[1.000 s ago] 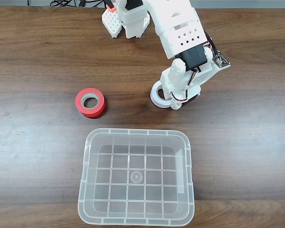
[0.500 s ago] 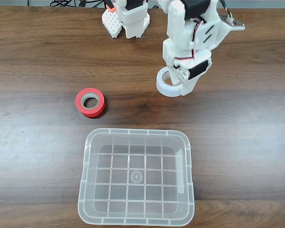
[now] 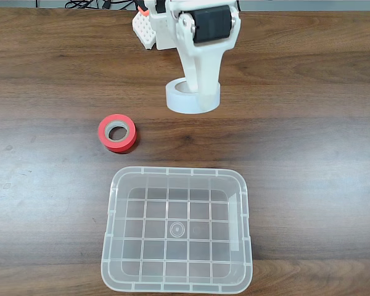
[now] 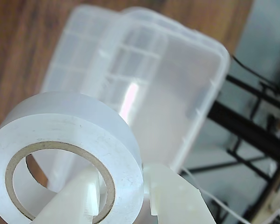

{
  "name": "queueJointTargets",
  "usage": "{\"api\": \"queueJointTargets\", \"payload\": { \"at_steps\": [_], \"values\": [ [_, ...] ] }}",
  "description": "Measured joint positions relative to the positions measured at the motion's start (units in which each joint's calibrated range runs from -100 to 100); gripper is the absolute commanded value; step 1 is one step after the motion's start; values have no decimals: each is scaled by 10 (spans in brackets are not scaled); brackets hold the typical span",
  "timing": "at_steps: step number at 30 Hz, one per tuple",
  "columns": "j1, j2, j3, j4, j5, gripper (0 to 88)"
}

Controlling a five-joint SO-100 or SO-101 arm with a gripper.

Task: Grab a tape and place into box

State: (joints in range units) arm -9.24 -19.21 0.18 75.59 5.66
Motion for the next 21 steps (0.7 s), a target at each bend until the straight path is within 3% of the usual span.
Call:
{"api": "queueJointTargets", "payload": {
  "at_steps": [21],
  "values": [
    [47, 456, -445, 0, 3, 14]
  ]
}}
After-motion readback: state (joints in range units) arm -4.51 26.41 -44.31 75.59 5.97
